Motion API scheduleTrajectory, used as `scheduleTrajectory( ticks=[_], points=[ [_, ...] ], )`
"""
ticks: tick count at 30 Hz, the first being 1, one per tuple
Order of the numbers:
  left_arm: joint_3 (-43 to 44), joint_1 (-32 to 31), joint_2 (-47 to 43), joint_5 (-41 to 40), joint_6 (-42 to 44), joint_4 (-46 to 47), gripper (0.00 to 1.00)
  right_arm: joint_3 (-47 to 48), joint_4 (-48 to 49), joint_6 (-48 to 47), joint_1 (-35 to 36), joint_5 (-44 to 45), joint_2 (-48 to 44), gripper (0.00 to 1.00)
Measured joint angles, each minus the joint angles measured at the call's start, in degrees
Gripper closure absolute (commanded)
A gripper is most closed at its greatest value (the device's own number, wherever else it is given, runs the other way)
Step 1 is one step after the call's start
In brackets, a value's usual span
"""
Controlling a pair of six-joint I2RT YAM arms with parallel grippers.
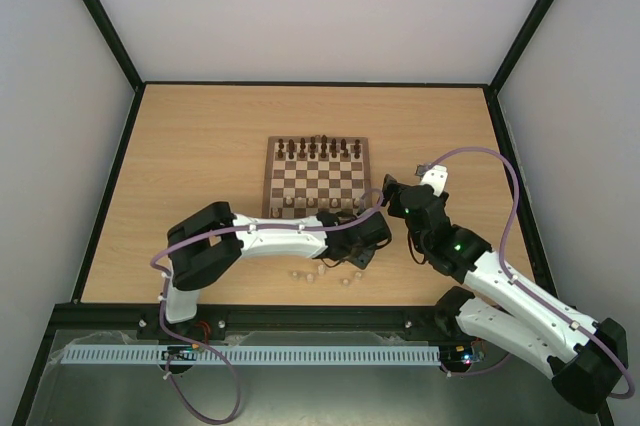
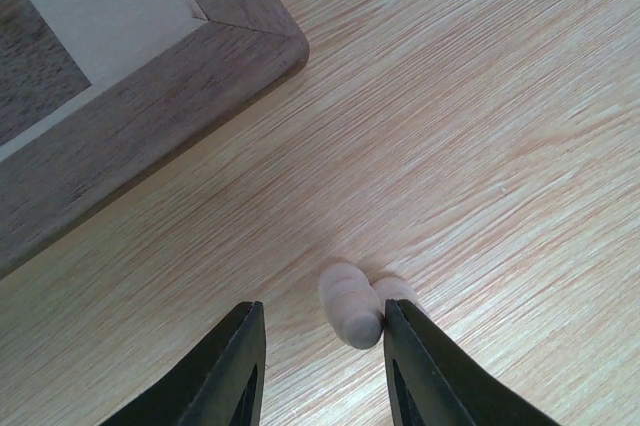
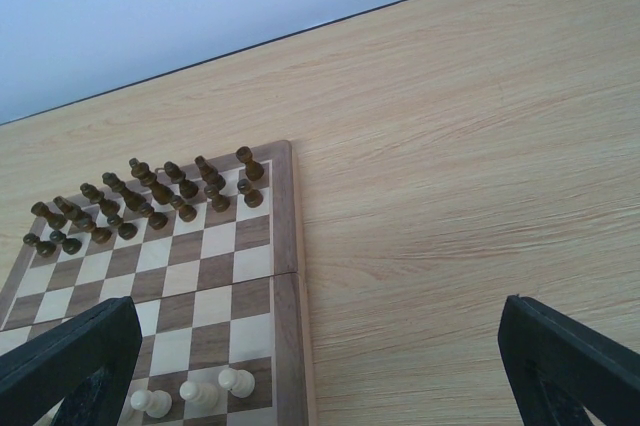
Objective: Set up the chess pieces on the board
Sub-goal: Move the chess piece to the center of the board.
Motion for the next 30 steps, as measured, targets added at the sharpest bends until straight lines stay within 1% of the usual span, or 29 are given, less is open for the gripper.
scheduleTrajectory(
  ticks=[30],
  points=[
    [1.0, 0.0, 3.9, -0.5, 0.0, -0.8, 0.68, 0.0, 0.0, 0.0, 0.0, -0.5, 0.1, 0.01]
  ],
)
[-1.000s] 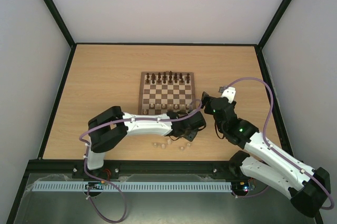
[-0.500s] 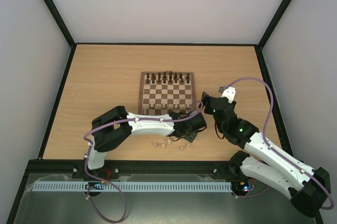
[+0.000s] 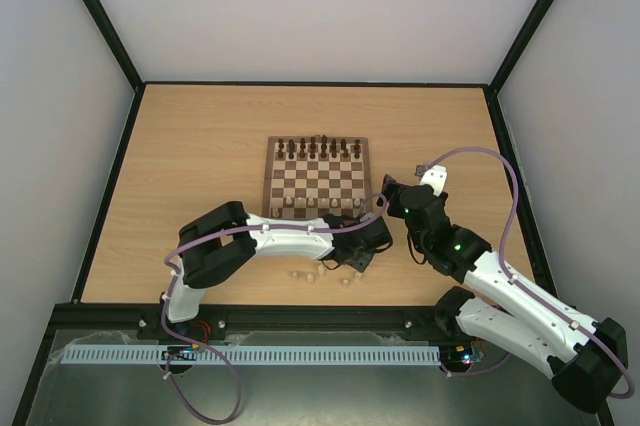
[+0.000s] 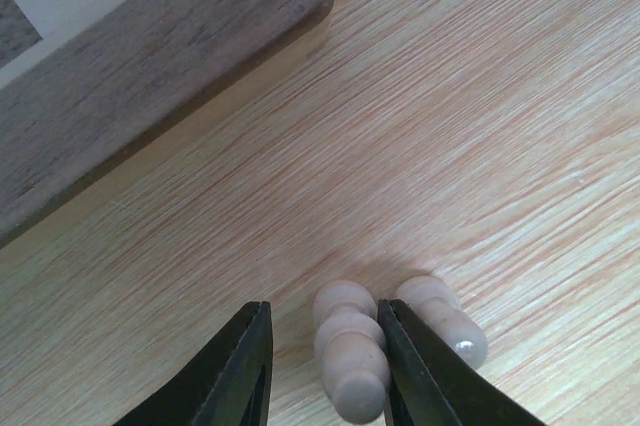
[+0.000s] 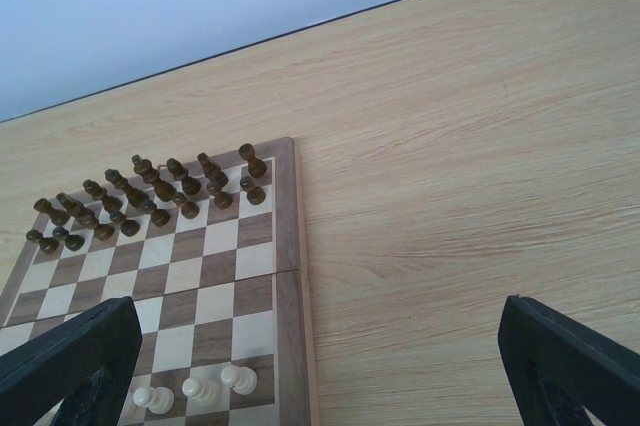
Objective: Set up the chess pieces on the board
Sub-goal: Move the chess piece to the center of the board.
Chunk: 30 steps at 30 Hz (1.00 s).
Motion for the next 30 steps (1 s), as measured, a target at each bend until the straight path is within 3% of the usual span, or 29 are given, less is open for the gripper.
scheduleTrajectory(
  ticks=[24, 30],
  points=[
    [-3.5, 1.5, -0.8, -3.6, -1.4, 2.5, 0.69, 0.0, 0.0, 0.0, 0.0, -0.5, 1.0, 0.01],
    [-7.5, 2.7, -3.6, -4.4, -2.2, 3.3, 0.63, 0.0, 0.0, 0.0, 0.0, -0.5, 1.6, 0.01]
  ],
)
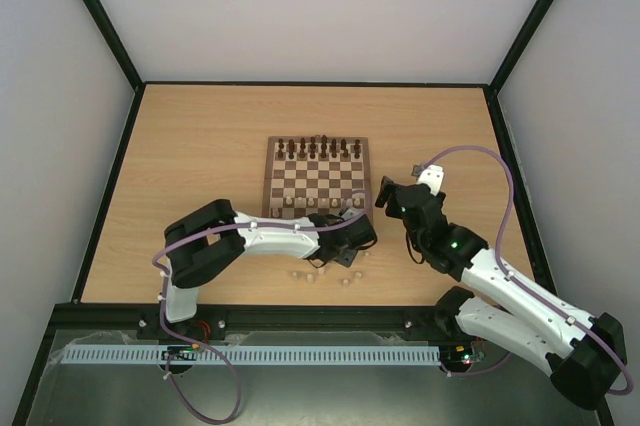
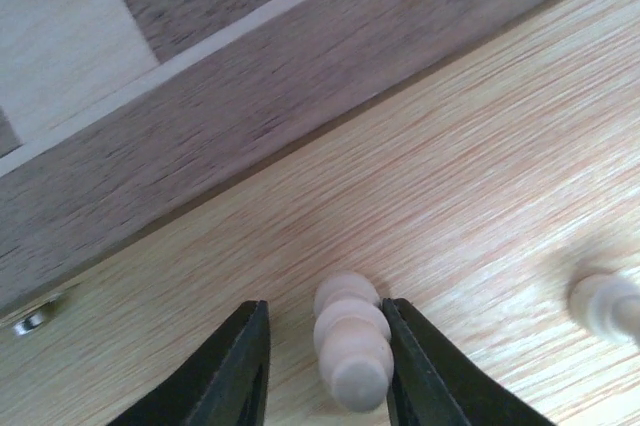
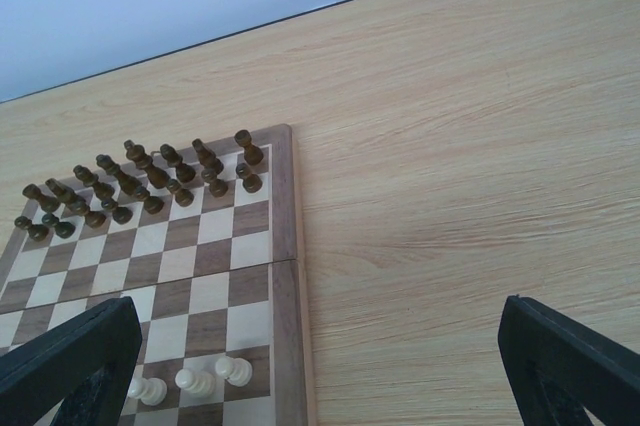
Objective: Set up the chess pieces on the board
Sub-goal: Move the chess piece to the center of the board, then pick up the chess piece at the center of the board.
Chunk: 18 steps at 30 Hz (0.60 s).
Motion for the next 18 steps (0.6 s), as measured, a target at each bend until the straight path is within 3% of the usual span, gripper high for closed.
scheduleTrajectory(
  ticks=[6, 18],
  points=[
    [-2.0, -0.1, -3.7, -0.2, -0.3, -0.5, 0.42, 0.0, 0.0, 0.0, 0.0, -0.1, 0.6, 0.01],
    [-2.1, -0.8, -15.0, -0.5, 1.2, -0.7, 0.38, 1.7, -0.8, 0.0, 0.0, 0.4, 4.0, 0.01]
  ],
)
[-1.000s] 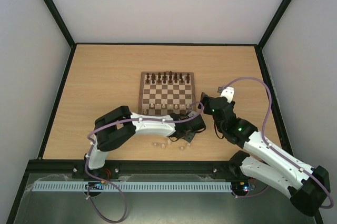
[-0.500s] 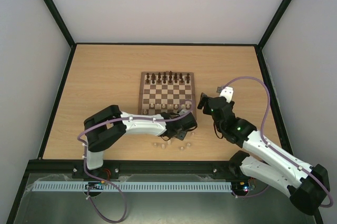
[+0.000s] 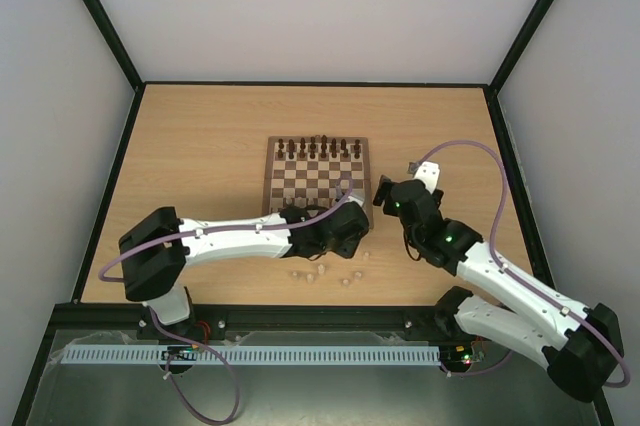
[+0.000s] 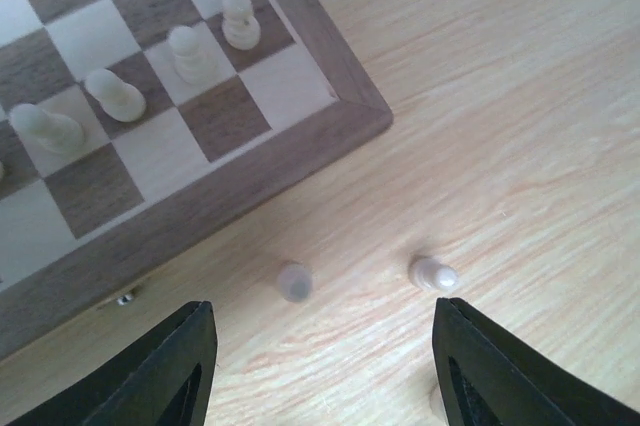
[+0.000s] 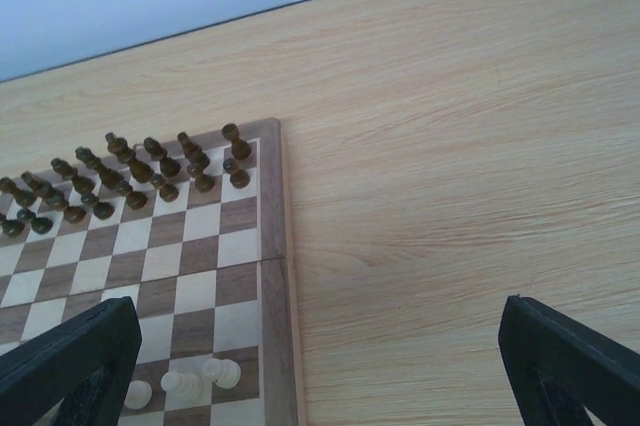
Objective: Set up the chess pieces on the board
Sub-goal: Pick up the chess piece at the center of the board.
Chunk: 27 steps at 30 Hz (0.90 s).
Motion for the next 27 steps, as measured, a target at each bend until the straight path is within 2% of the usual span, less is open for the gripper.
scheduleTrajectory(
  ticks=[5, 10, 19, 27],
  points=[
    [0.1, -2.1, 0.9, 1.7, 1.3, -0.1, 0.38, 0.2, -2.3, 0.1, 0.0, 2.6, -5.2, 0.0],
    [3.1, -5.0, 5.4, 3.1, 2.5, -0.7, 0.37, 0.2, -2.6, 0.2, -0.1, 5.1, -12.5, 0.0],
    [8.4, -5.6, 12.8, 4.1, 4.0, -0.9, 0.39, 0.2, -2.9, 0.2, -0.2, 5.9, -12.0, 0.0],
    [11.0, -4.7, 18.2, 4.3, 4.9, -1.1, 0.53, 0.2, -2.9, 0.2, -0.2, 5.8, -12.6, 0.0]
  ],
)
